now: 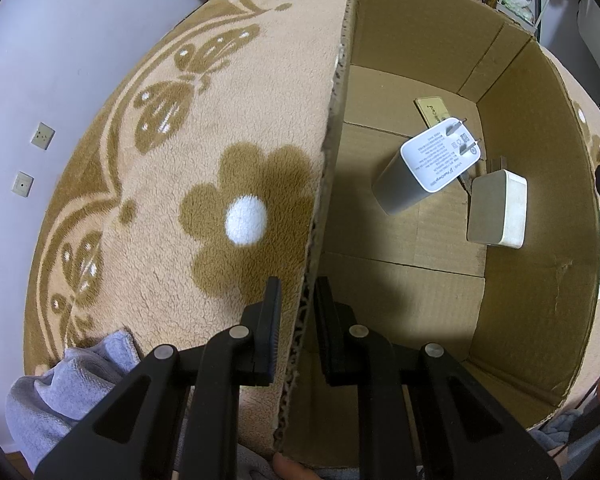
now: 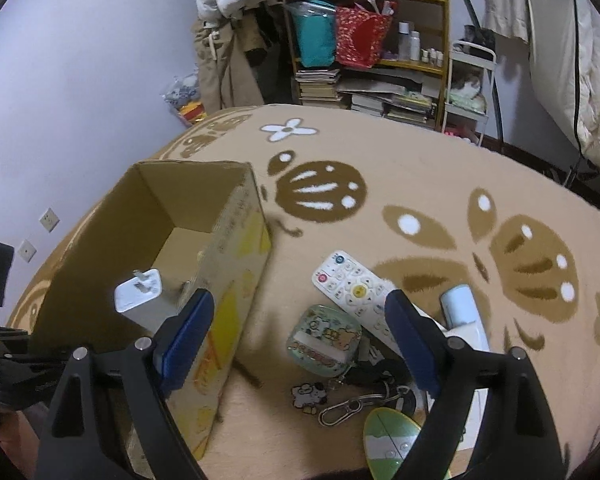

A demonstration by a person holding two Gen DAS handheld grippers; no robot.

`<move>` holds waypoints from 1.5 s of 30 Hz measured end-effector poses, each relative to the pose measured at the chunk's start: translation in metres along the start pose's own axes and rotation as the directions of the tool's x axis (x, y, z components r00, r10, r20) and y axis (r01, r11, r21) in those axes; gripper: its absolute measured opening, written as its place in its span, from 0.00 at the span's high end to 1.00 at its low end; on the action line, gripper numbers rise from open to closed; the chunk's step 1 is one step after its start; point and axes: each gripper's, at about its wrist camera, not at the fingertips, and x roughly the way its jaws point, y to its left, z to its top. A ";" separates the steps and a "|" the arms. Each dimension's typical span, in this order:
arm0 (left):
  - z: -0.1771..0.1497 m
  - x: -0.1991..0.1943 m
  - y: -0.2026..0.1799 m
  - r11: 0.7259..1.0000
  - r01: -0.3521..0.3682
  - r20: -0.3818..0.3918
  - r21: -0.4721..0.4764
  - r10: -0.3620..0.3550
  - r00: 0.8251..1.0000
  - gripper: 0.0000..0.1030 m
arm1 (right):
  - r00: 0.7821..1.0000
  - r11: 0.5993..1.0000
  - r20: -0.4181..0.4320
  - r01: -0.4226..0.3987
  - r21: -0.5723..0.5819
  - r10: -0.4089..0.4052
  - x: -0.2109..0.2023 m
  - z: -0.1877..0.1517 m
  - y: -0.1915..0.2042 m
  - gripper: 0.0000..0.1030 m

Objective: Organize rigid objects
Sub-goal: 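Move the right gripper back and grasp the green-and-white round case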

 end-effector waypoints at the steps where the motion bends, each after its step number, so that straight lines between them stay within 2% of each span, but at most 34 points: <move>1: 0.000 0.000 0.000 1.000 -0.001 0.000 0.001 0.001 1.000 0.85 | 1.000 1.000 -0.003 -0.005 0.011 0.005 0.003 -0.003 -0.003 0.11; 10: -0.001 -0.001 0.000 1.000 0.006 0.001 -0.002 -0.006 1.000 0.85 | 0.998 0.999 -0.062 -0.017 0.052 0.020 0.034 -0.015 -0.014 0.11; 14: -0.001 0.000 0.000 1.000 0.001 0.001 0.002 -0.001 1.000 0.85 | 0.996 0.999 -0.090 -0.023 0.041 0.027 0.046 -0.019 -0.012 0.22; 24: 0.000 0.001 -0.001 1.000 -0.006 0.003 0.007 0.006 1.000 0.85 | 0.988 0.999 -0.155 -0.013 0.051 0.021 0.064 -0.031 -0.013 0.23; 28: 0.000 0.000 -0.001 1.000 -0.005 0.003 0.006 0.005 1.000 0.85 | 0.989 1.000 -0.147 -0.003 0.031 0.008 0.066 -0.033 -0.010 0.23; 29: 0.000 0.001 -0.001 1.000 -0.005 0.003 0.006 0.005 1.000 0.85 | 0.989 0.999 -0.146 -0.004 0.033 0.008 0.066 -0.033 -0.009 0.25; 31: 0.000 0.000 -0.001 1.000 -0.006 0.003 0.007 0.006 1.000 0.85 | 0.988 0.999 -0.154 0.005 0.033 0.000 0.067 -0.035 -0.009 0.37; 32: 0.000 0.001 -0.001 1.000 -0.007 0.003 0.007 0.007 1.000 0.85 | 0.984 0.999 -0.175 -0.005 0.046 0.013 0.070 -0.036 -0.011 0.39; 45: 0.000 0.001 -0.003 1.000 -0.010 0.004 0.008 0.010 1.000 0.84 | 0.987 0.999 -0.162 0.027 0.030 -0.021 0.069 -0.041 -0.007 0.39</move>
